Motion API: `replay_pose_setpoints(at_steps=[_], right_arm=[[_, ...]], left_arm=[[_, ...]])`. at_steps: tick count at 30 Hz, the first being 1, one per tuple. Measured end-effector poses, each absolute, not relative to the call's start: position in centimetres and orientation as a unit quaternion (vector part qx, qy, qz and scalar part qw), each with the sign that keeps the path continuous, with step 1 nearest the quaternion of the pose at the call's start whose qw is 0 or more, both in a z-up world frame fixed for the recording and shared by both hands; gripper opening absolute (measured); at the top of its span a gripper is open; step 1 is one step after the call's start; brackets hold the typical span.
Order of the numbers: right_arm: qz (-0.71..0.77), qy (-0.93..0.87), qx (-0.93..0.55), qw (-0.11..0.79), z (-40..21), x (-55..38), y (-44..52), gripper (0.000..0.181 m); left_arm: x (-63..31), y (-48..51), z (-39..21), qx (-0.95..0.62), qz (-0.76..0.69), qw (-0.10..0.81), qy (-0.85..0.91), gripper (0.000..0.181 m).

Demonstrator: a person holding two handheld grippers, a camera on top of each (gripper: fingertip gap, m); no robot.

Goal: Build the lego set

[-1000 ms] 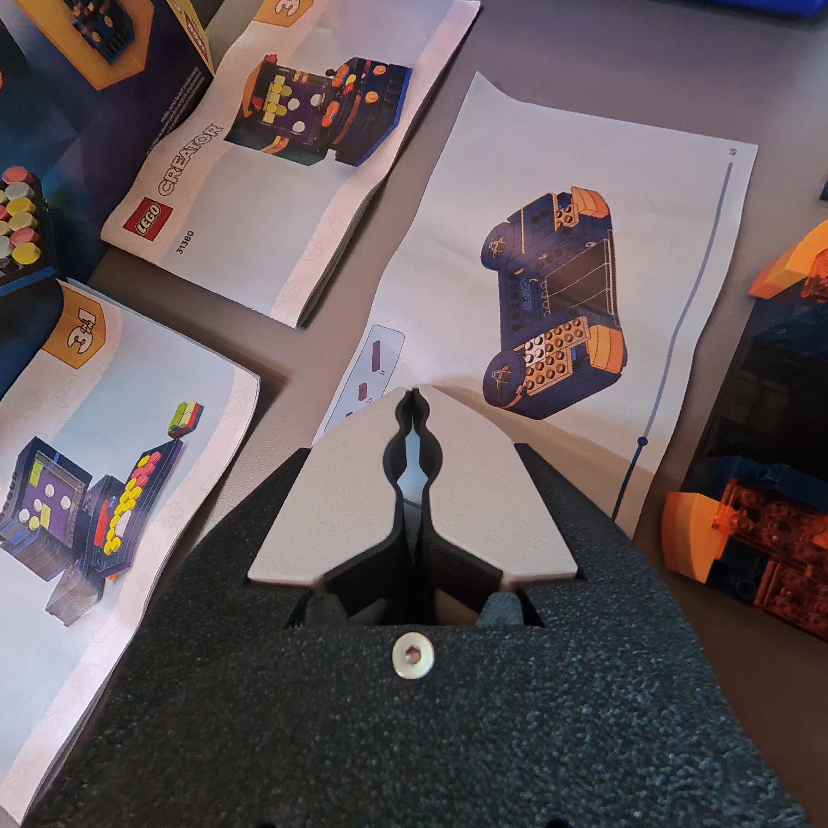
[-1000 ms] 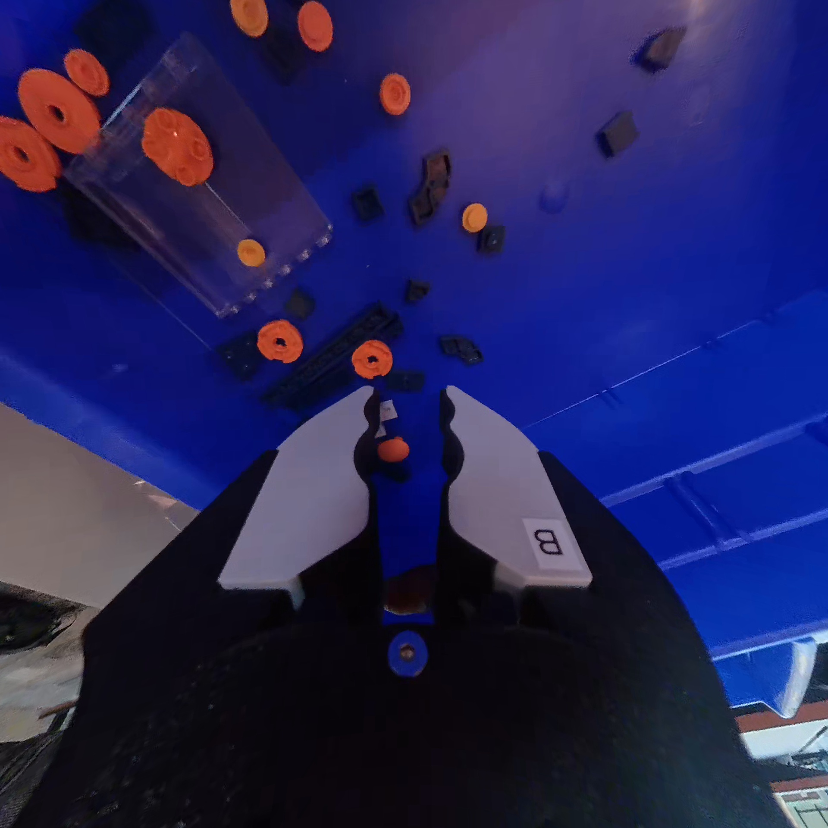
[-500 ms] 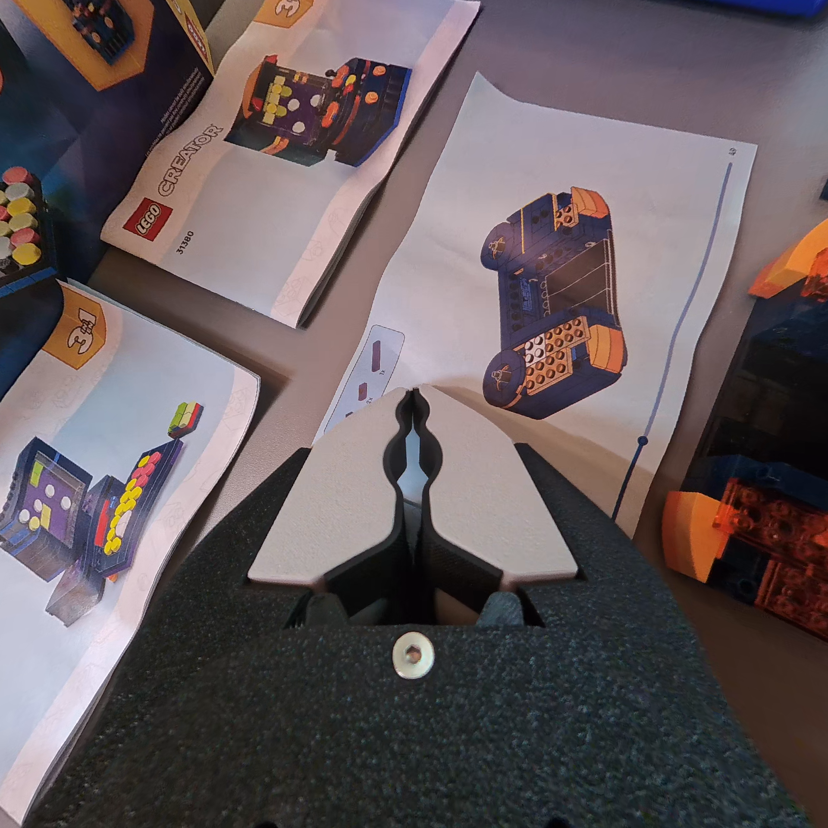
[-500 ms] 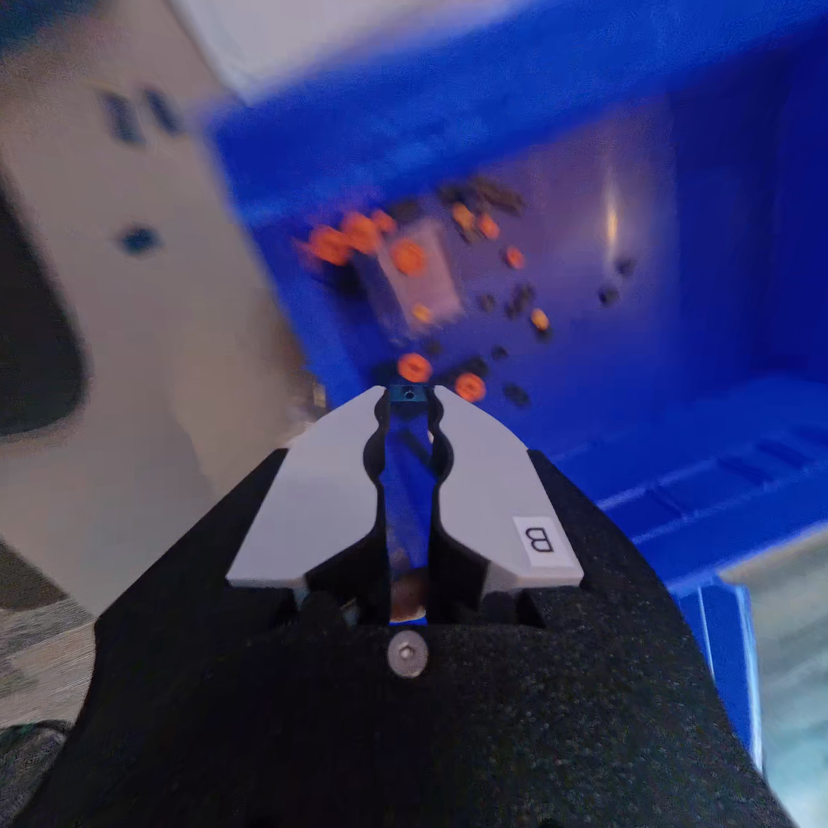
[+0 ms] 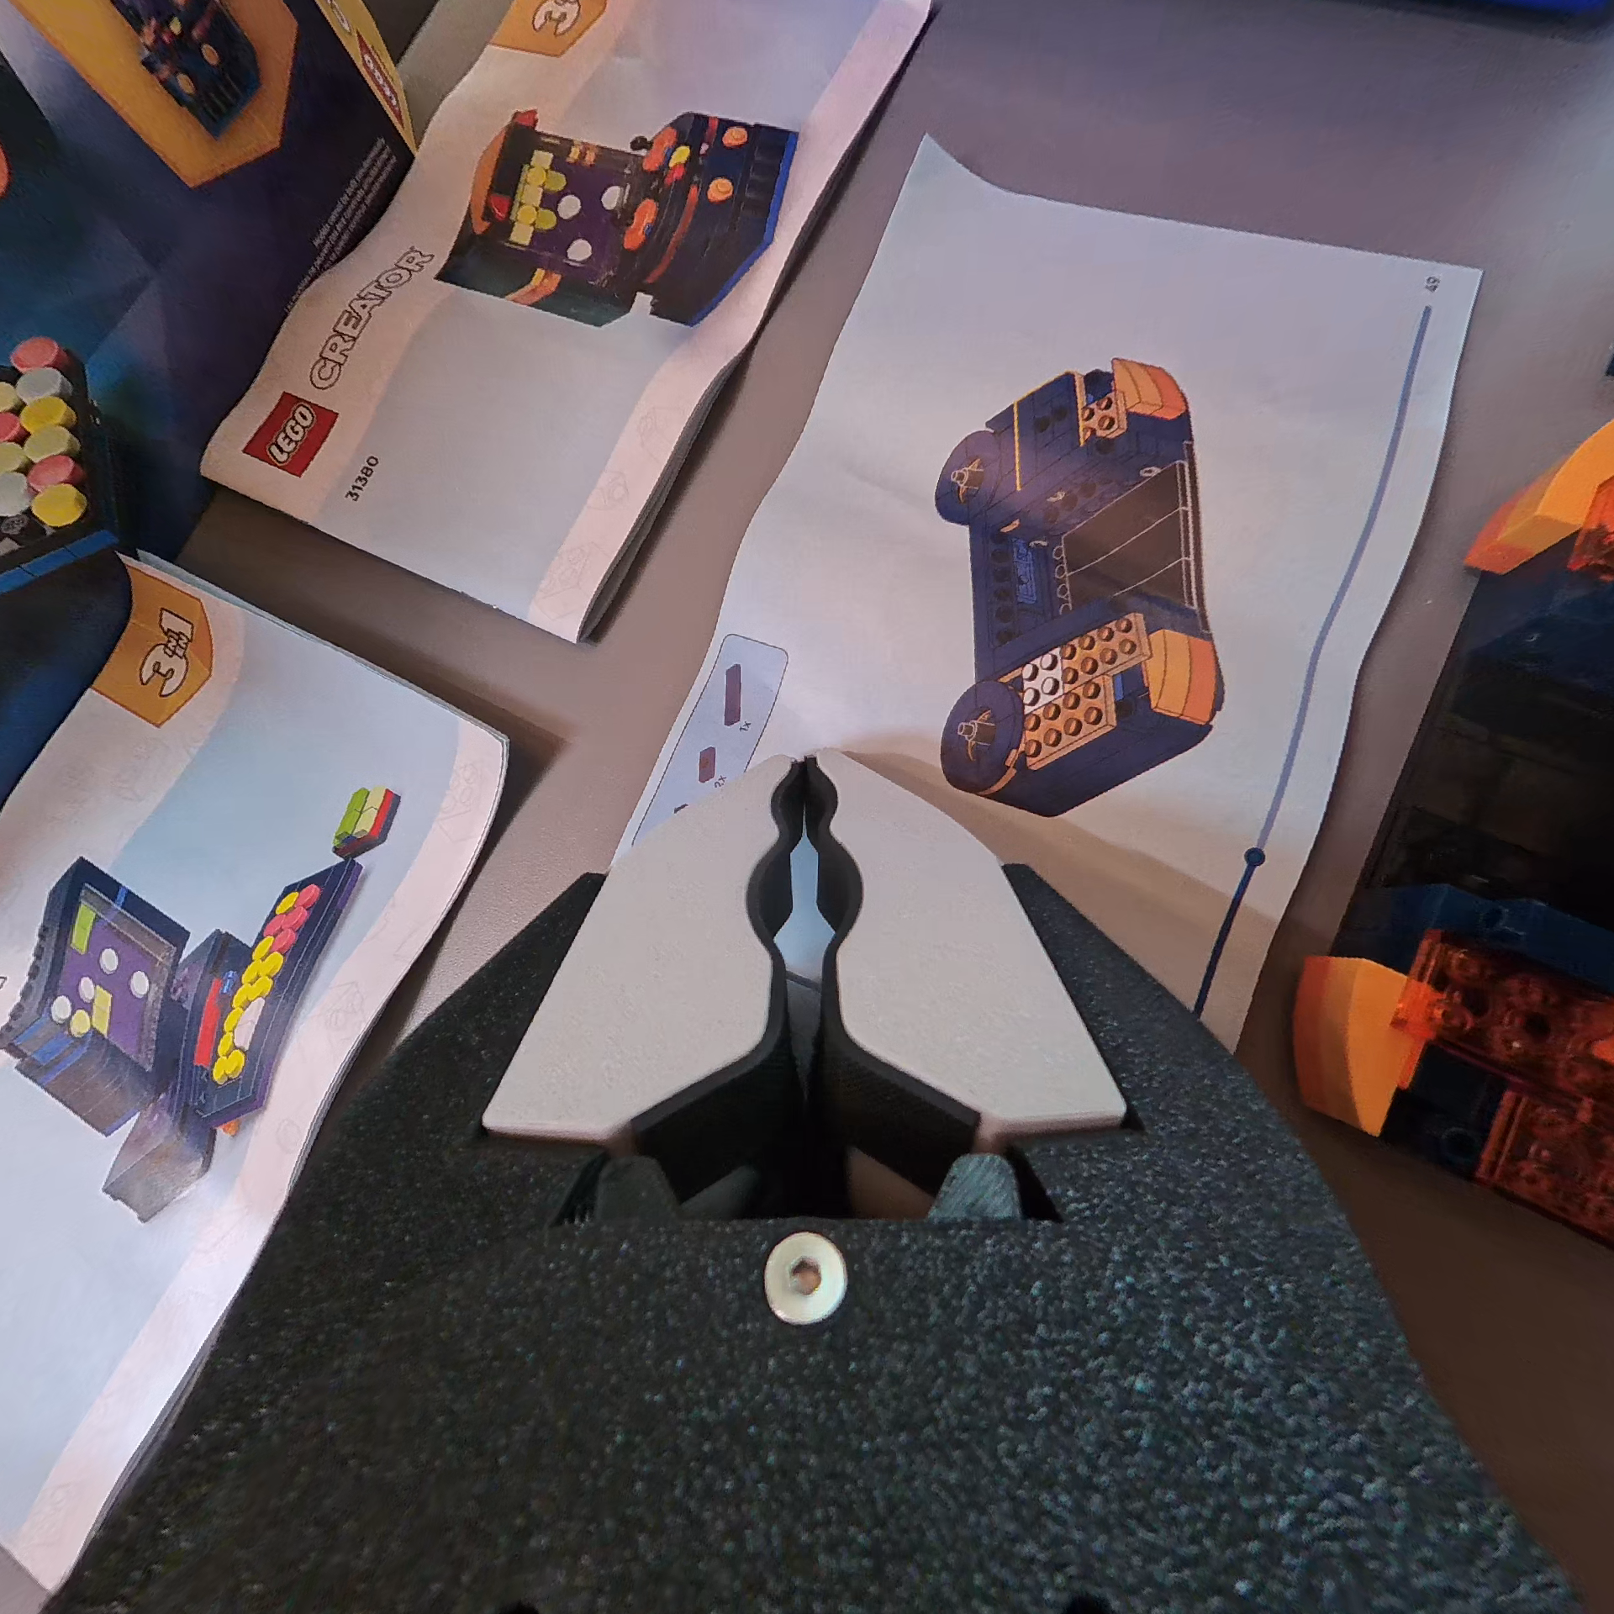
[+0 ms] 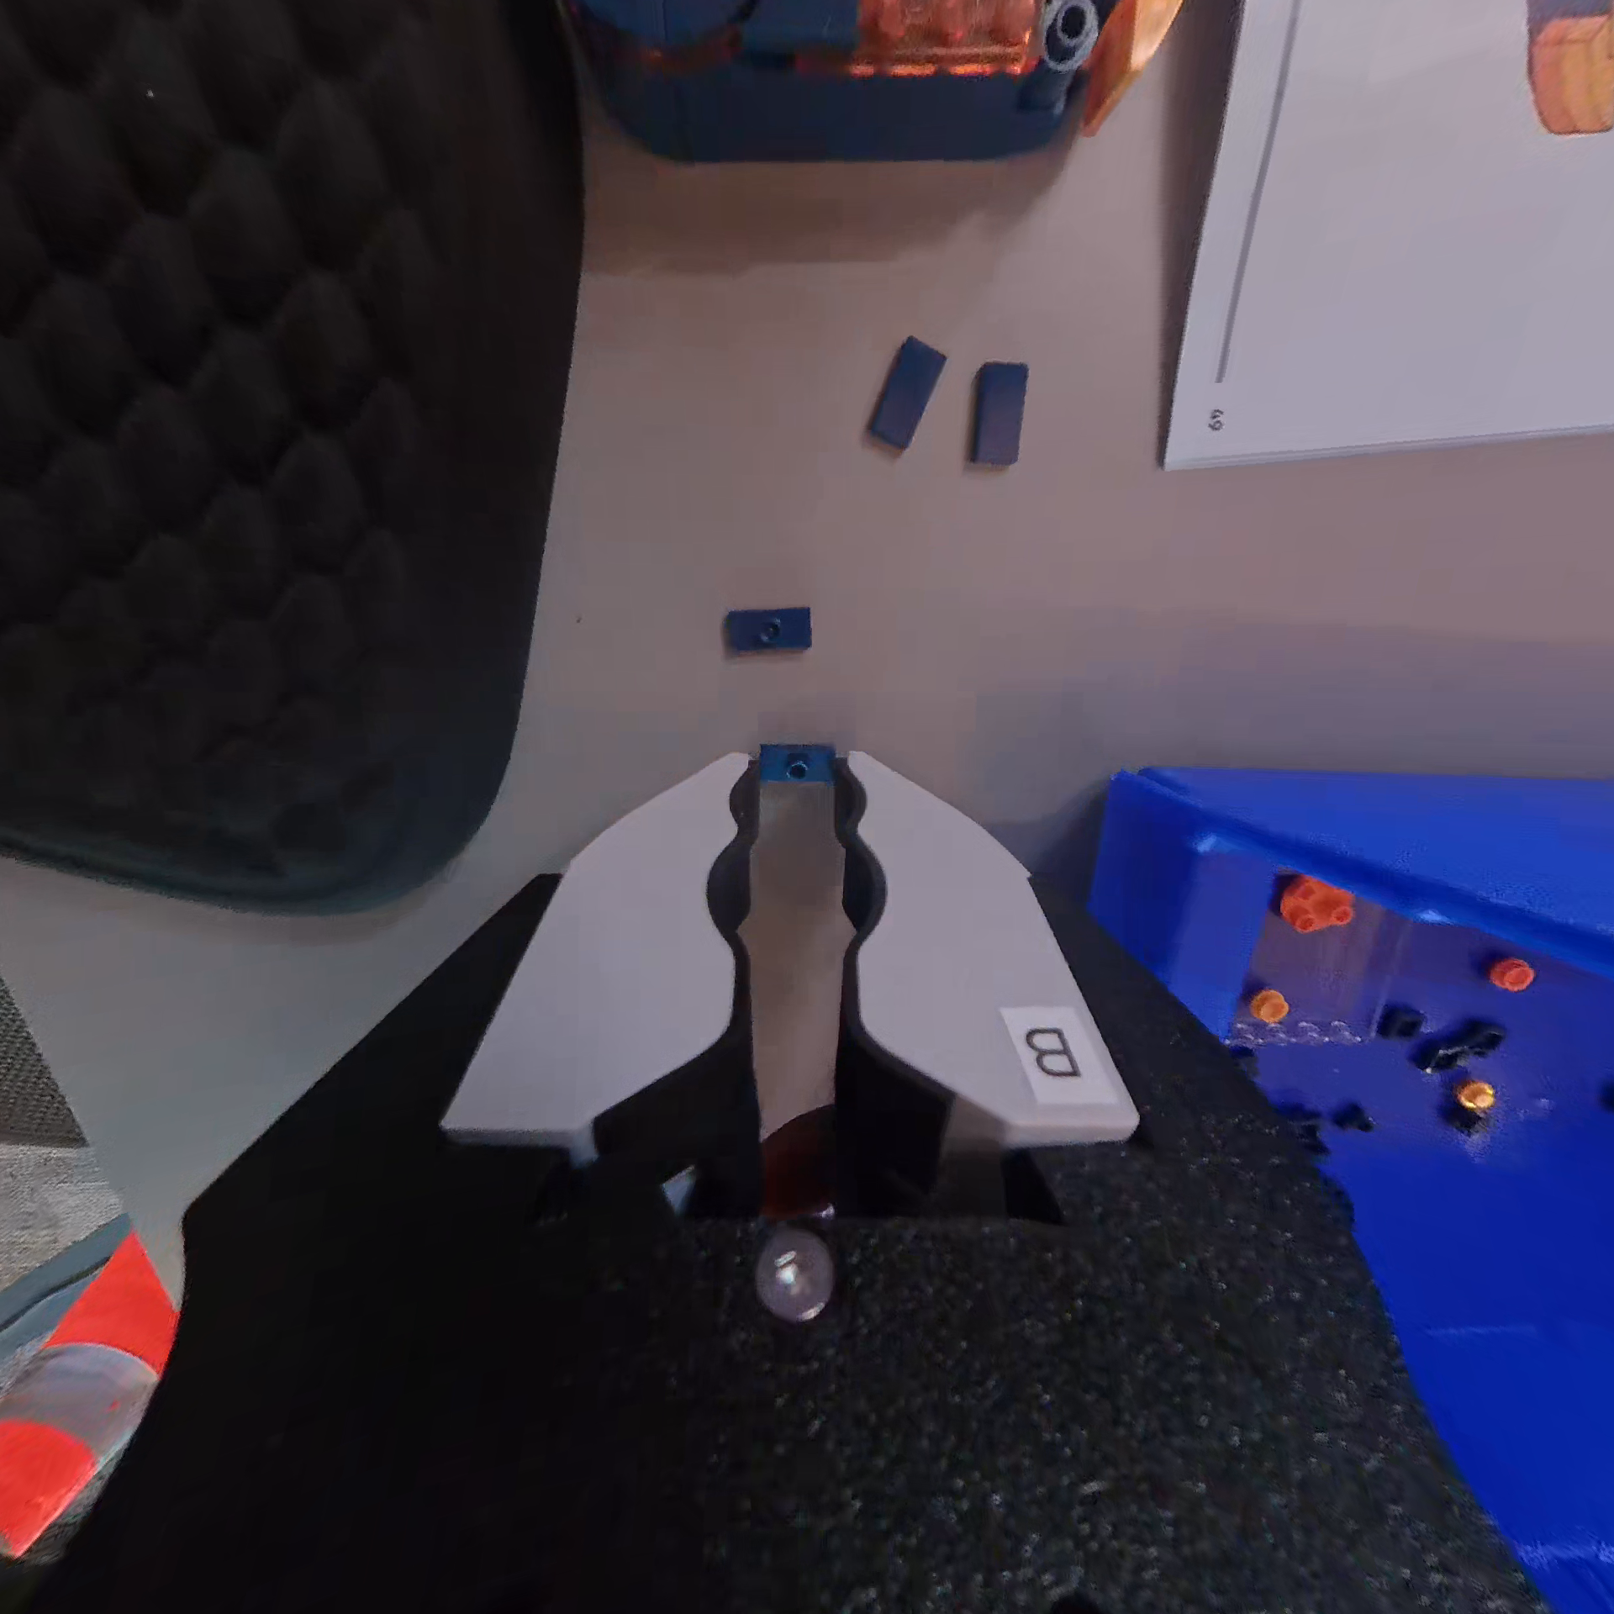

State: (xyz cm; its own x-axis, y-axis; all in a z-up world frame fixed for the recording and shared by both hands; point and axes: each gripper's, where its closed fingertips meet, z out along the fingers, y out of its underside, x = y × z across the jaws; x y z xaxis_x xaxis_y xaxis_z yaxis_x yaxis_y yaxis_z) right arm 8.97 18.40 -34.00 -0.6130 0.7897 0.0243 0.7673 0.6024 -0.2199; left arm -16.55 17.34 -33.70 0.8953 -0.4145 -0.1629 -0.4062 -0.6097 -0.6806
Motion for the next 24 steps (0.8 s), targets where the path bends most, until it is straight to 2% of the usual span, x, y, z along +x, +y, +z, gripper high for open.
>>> replay_pose_setpoints(at_steps=[8, 11, 13, 17, 20, 22, 24], right_arm=[[0.132, -0.879, -0.450, 0.082, -33.8, 8.8, 18.3, 0.025], [0.191, -0.849, -0.476, 0.128, -31.4, 8.1, 18.4, 0.025], [0.246, -0.799, -0.507, 0.209, -28.3, 7.1, 19.7, 0.025], [0.341, -0.612, -0.552, 0.452, -20.4, 6.7, 24.8, 0.024], [0.388, -0.439, -0.530, 0.613, -15.1, 9.0, 28.3, 0.023], [0.413, -0.338, -0.495, 0.685, -12.9, 10.6, 29.7, 0.019], [0.419, -0.293, -0.452, 0.731, -12.2, 11.7, 30.1, 0.000]], left_arm=[[-16.6, 17.3, -33.7, -0.897, -0.007, 0.379, 0.228, 0.000], [-16.6, 17.3, -33.7, -0.896, -0.007, 0.380, 0.228, 0.000], [-16.6, 17.3, -33.7, -0.896, -0.006, 0.379, 0.229, 0.000], [-16.6, 17.3, -33.7, -0.897, -0.004, 0.376, 0.233, 0.000], [-16.6, 17.3, -33.7, -0.897, -0.002, 0.373, 0.236, 0.000], [-16.6, 17.4, -33.7, -0.898, 0.000, 0.370, 0.239, 0.000], [-16.6, 17.4, -33.7, -0.897, 0.004, 0.369, 0.243, 0.000]])
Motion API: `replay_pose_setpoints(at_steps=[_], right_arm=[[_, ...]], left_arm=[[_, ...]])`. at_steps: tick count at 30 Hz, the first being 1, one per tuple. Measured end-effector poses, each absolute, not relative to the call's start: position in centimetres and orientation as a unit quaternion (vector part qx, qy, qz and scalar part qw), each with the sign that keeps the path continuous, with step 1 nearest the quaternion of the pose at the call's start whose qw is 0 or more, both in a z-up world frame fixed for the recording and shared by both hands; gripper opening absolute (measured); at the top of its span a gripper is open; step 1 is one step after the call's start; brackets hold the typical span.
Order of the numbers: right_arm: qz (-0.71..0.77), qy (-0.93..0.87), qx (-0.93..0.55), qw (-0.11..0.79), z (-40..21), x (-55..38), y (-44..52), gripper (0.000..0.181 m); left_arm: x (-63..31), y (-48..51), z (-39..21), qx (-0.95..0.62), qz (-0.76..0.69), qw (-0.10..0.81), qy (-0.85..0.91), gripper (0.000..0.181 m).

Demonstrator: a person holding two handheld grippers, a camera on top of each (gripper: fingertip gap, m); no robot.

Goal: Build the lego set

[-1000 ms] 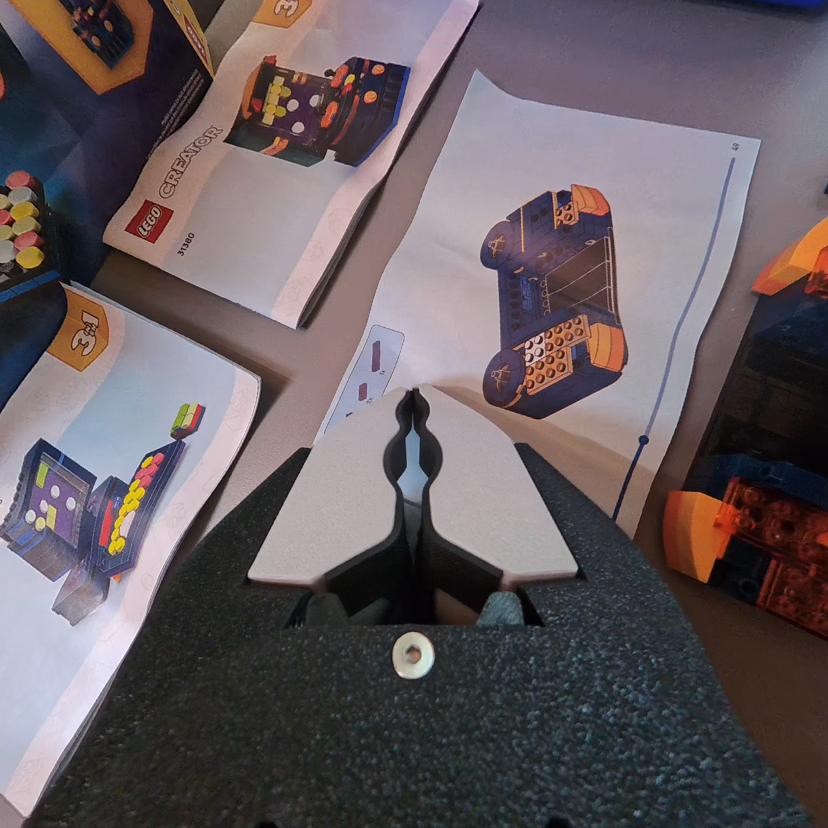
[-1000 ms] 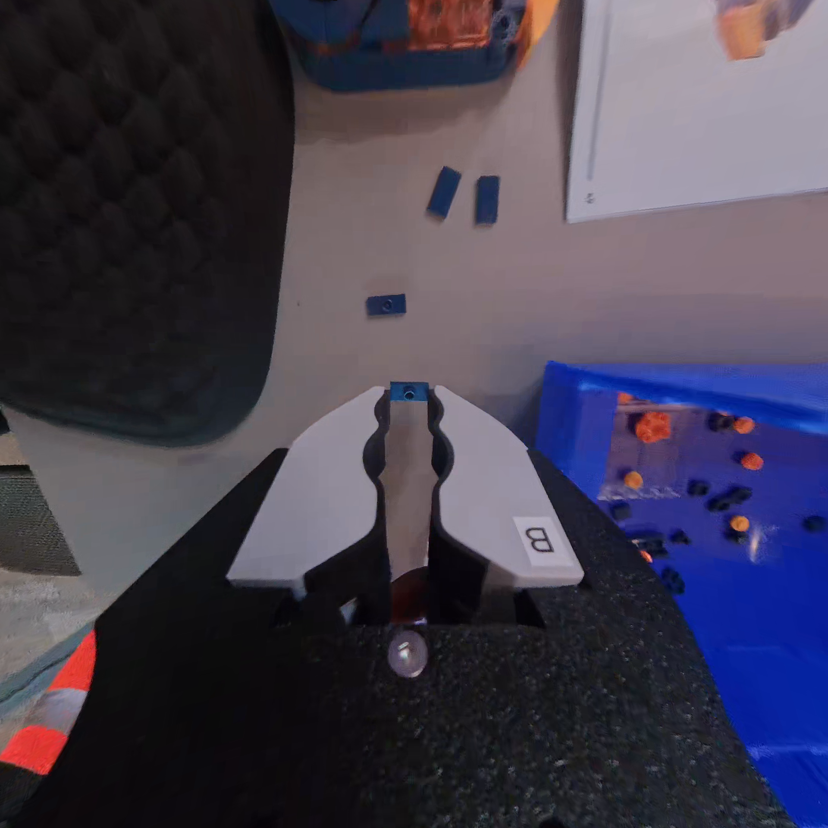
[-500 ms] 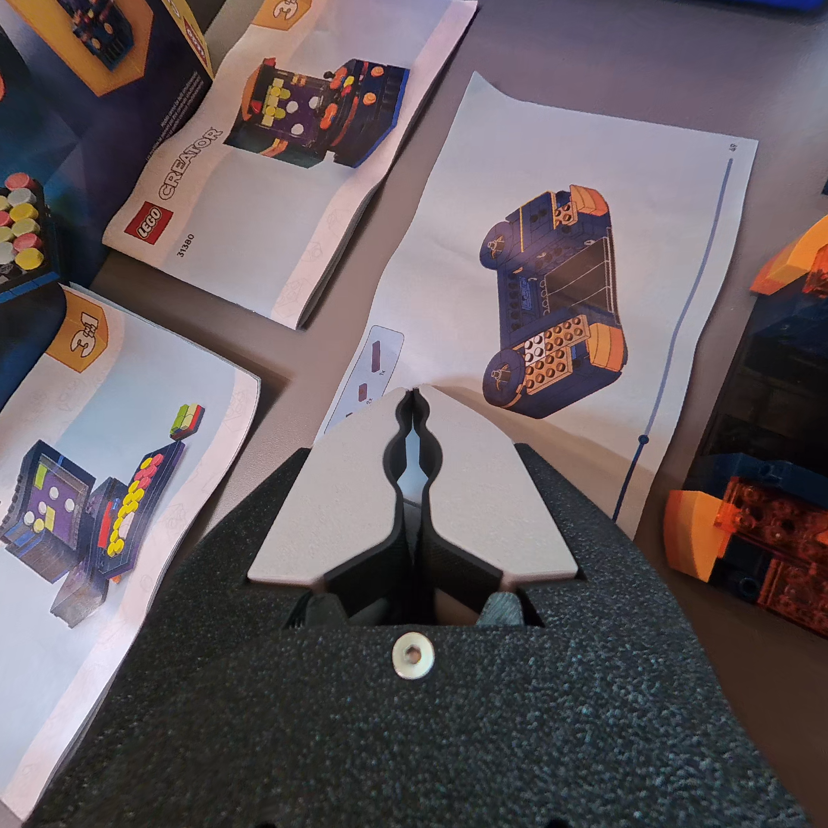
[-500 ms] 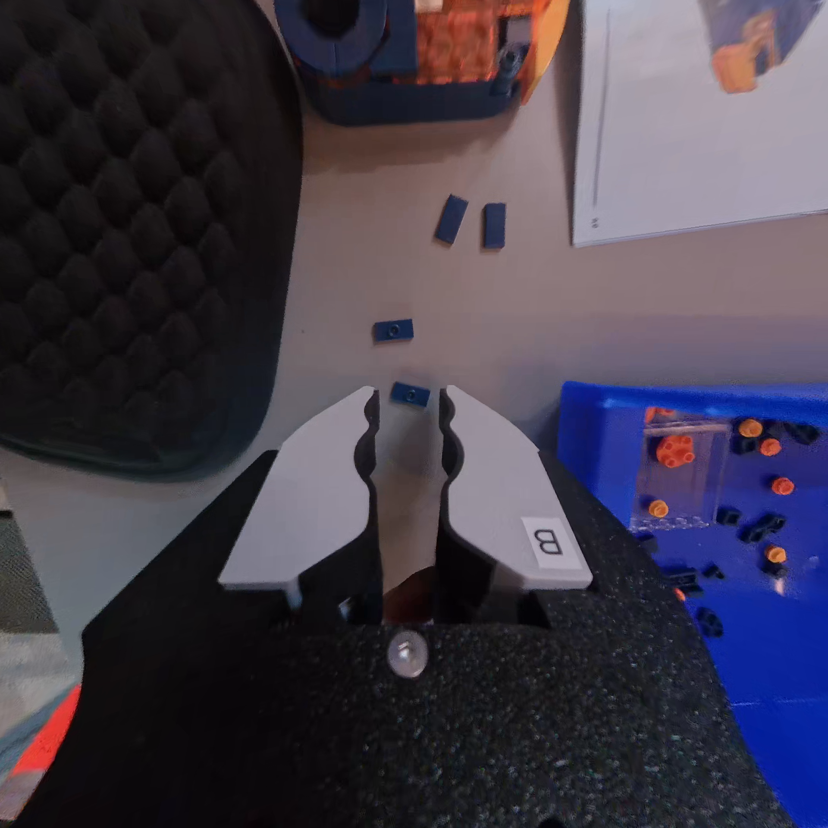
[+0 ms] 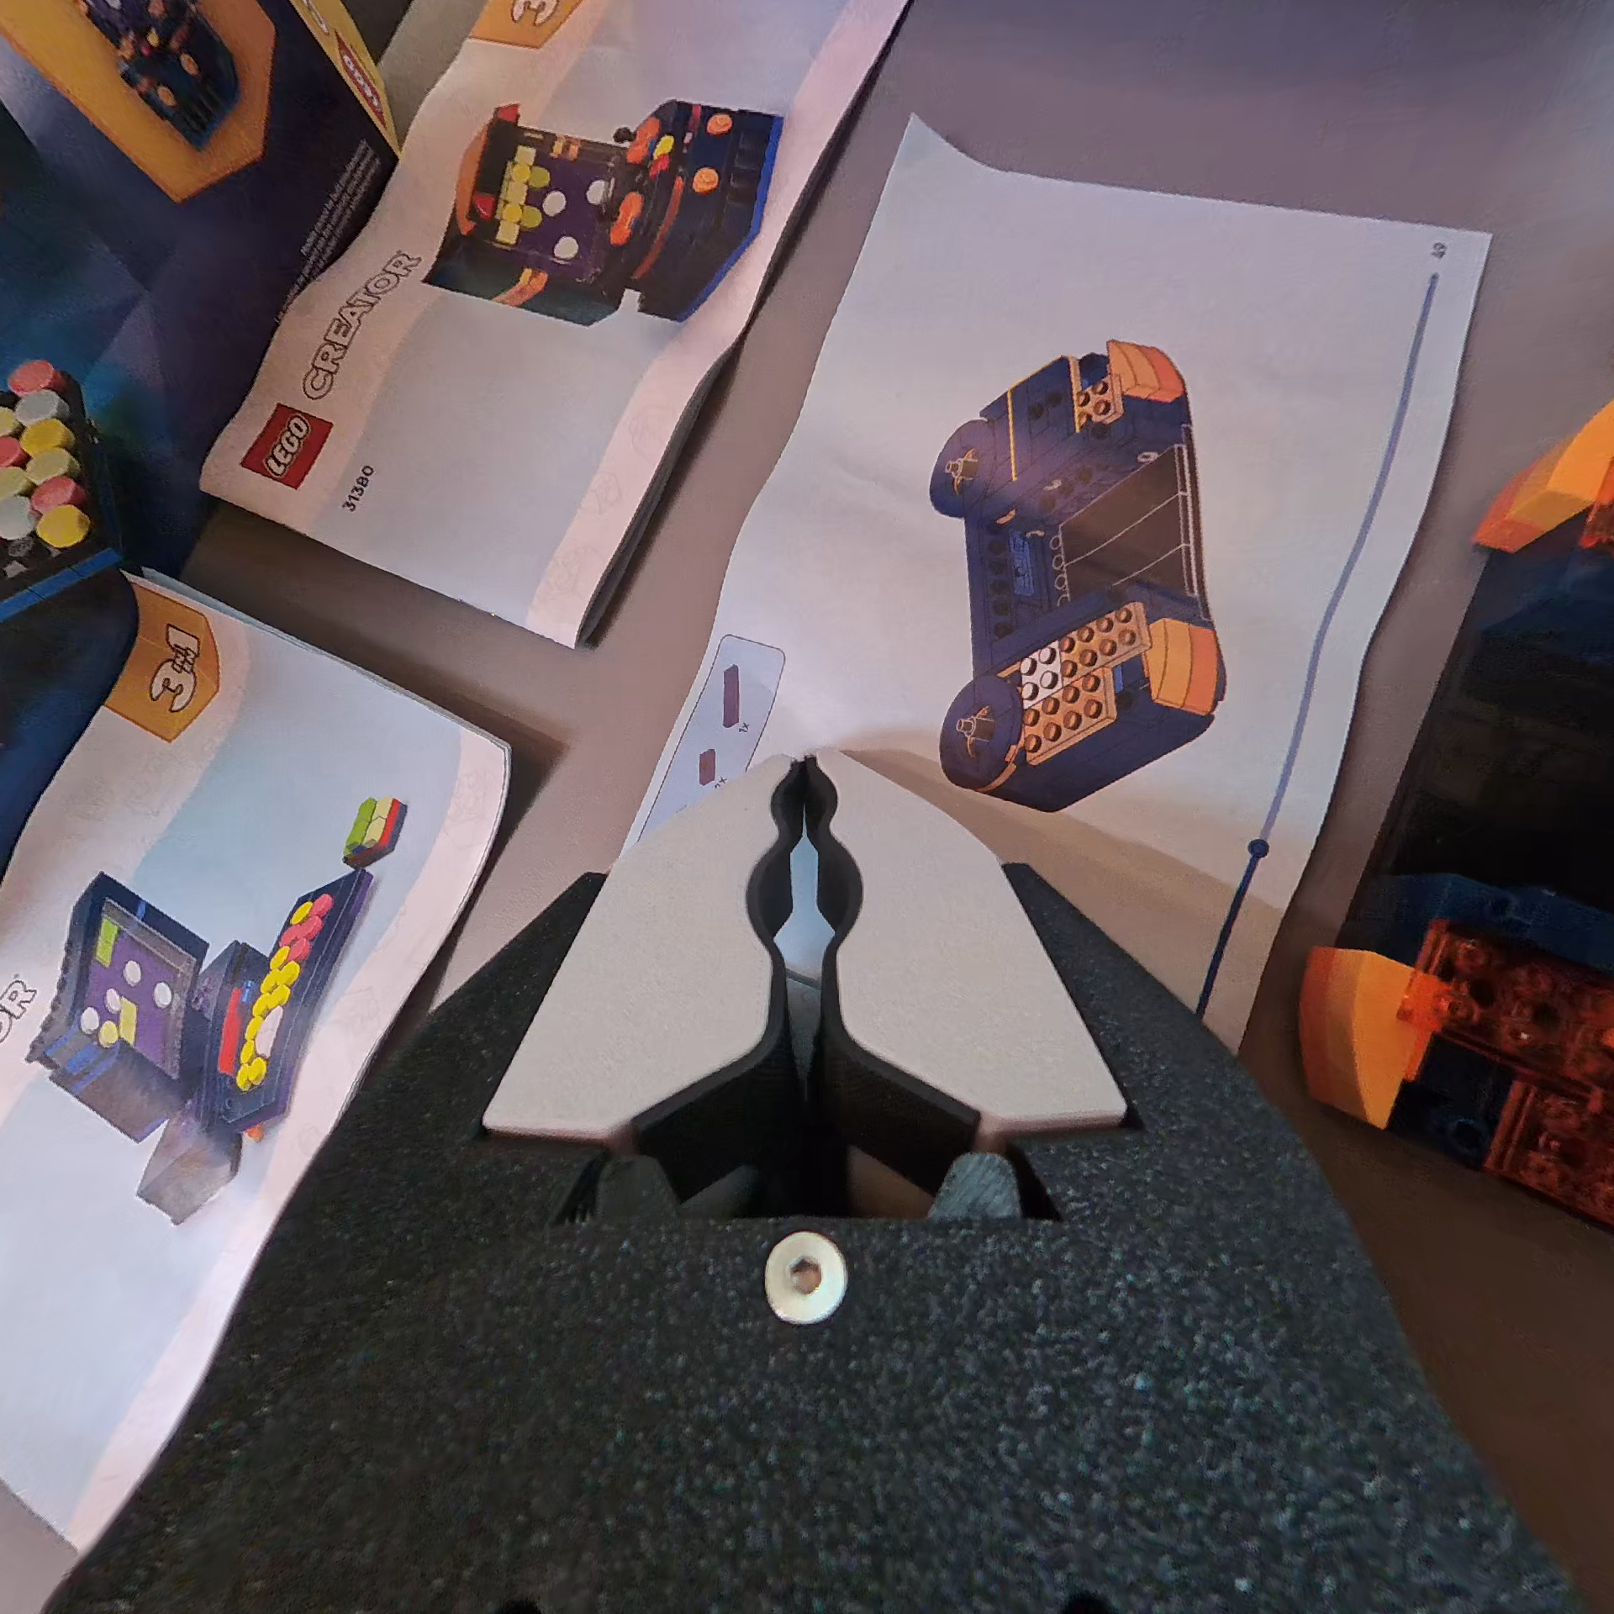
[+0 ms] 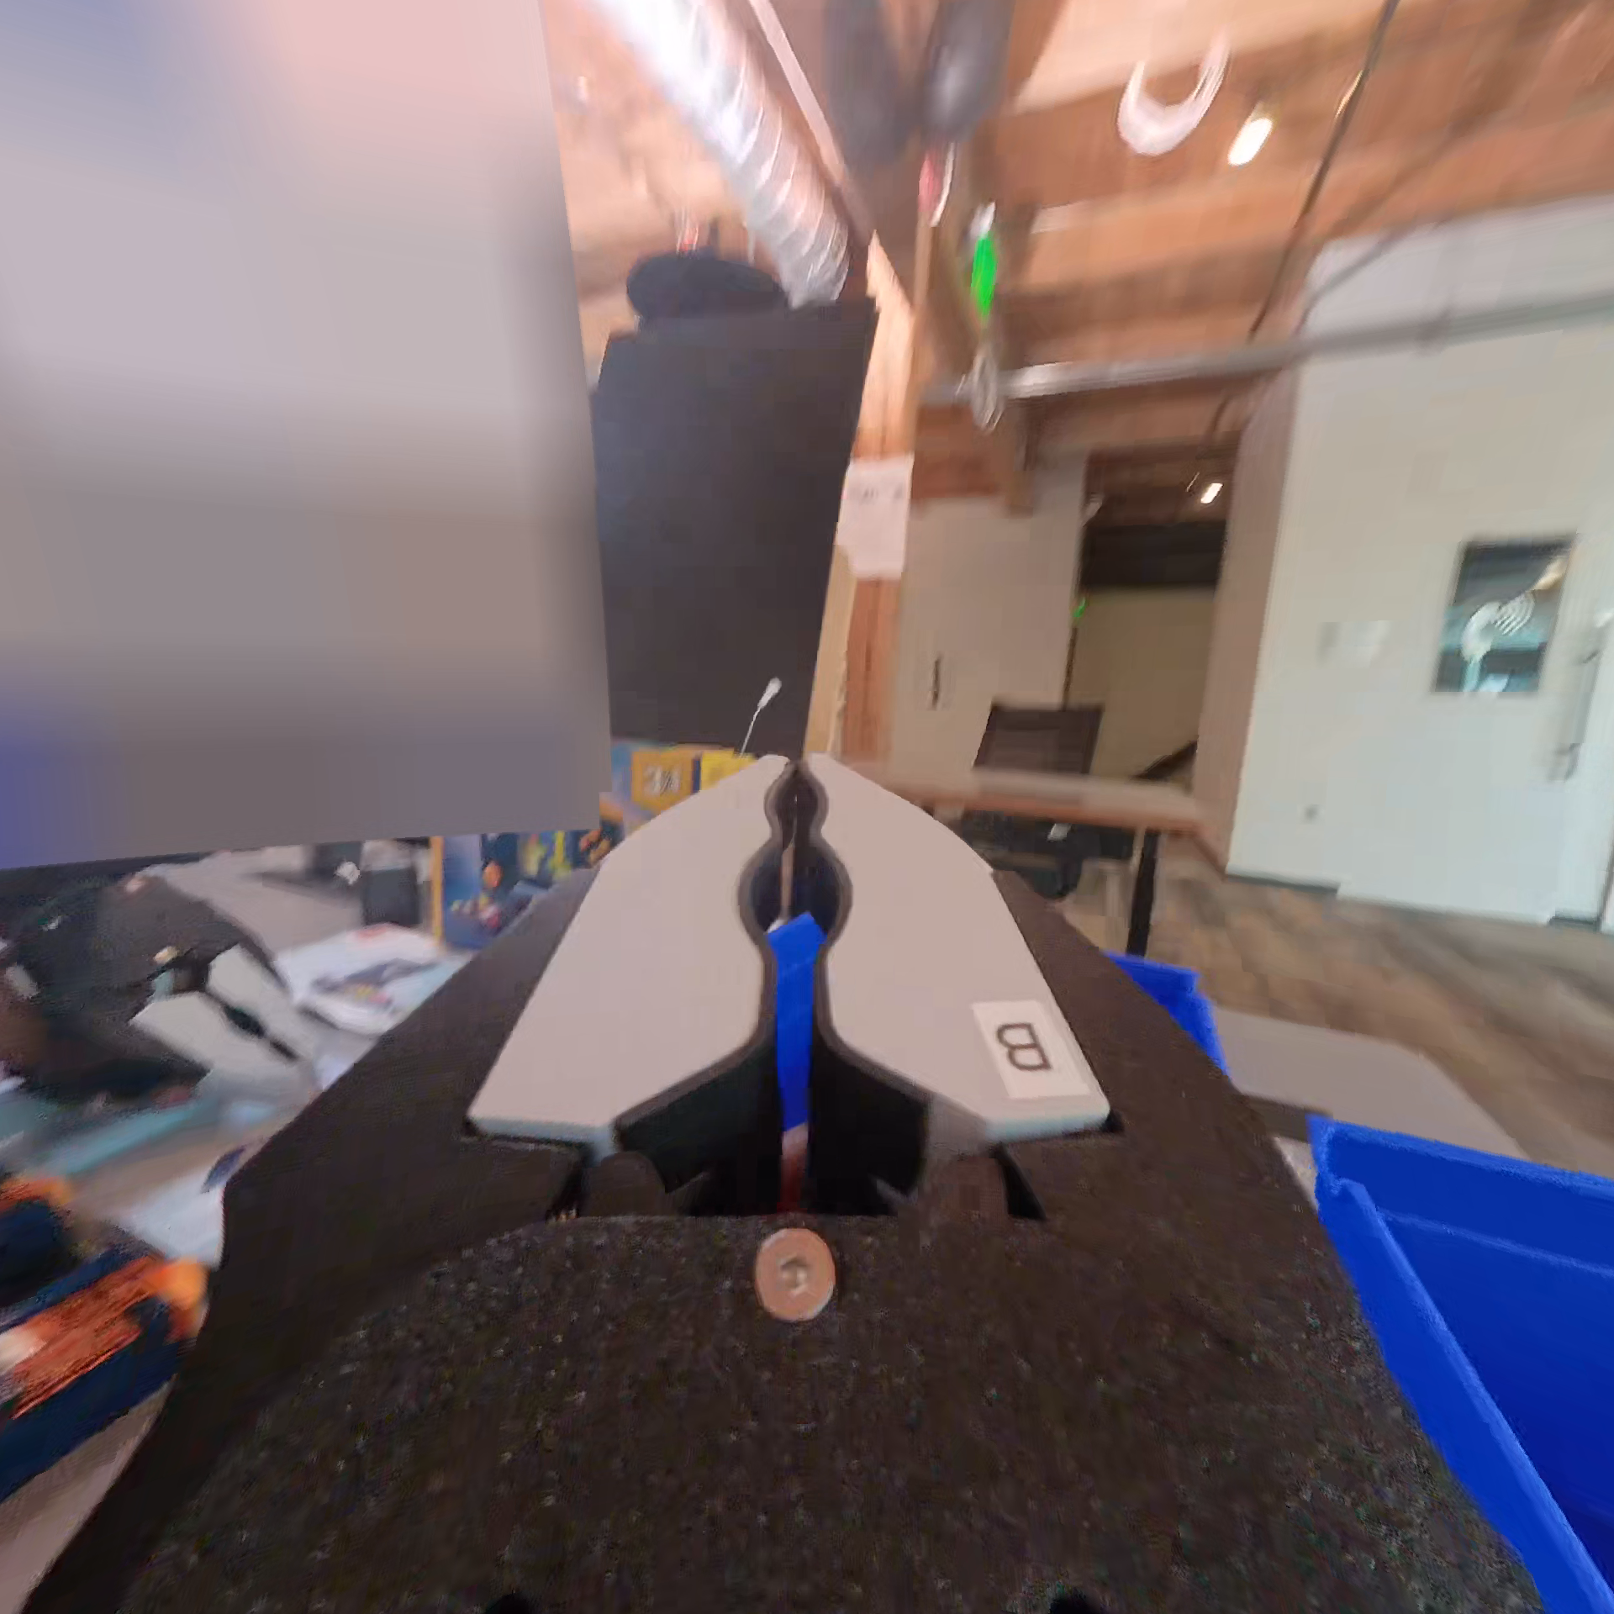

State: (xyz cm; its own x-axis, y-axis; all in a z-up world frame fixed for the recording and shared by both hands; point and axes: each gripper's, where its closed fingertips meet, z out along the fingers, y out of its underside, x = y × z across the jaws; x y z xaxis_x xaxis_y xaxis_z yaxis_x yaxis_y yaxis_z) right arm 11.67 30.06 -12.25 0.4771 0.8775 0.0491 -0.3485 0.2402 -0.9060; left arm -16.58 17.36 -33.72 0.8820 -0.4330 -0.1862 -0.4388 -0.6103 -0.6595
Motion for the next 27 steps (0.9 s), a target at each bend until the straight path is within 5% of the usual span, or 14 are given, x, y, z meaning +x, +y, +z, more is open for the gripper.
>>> replay_pose_setpoints(at_steps=[13, 18, 21, 25, 27], right_arm=[[0.449, -0.250, -0.432, 0.741, -13.3, 12.0, 29.2, 0.002], [0.489, -0.411, -0.433, 0.636, -15.1, 9.0, 26.1, 0.020], [0.413, -0.560, -0.430, 0.575, -17.8, 8.8, 23.8, 0.048], [0.242, -0.608, -0.372, 0.658, -18.8, 10.1, 24.5, 0.043], [0.208, -0.639, -0.406, 0.619, -20.9, 10.2, 25.2, 0.043]], left_arm=[[-16.5, 17.3, -33.7, -0.897, -0.004, 0.369, 0.243, 0.000], [-16.5, 17.3, -33.7, -0.896, -0.002, 0.369, 0.246, 0.000], [-16.5, 17.3, -33.7, -0.896, -0.007, 0.371, 0.242, 0.000], [-16.5, 17.3, -33.7, -0.896, -0.002, 0.370, 0.244, 0.000], [-16.5, 17.3, -33.7, -0.896, 0.002, 0.370, 0.246, 0.000]])
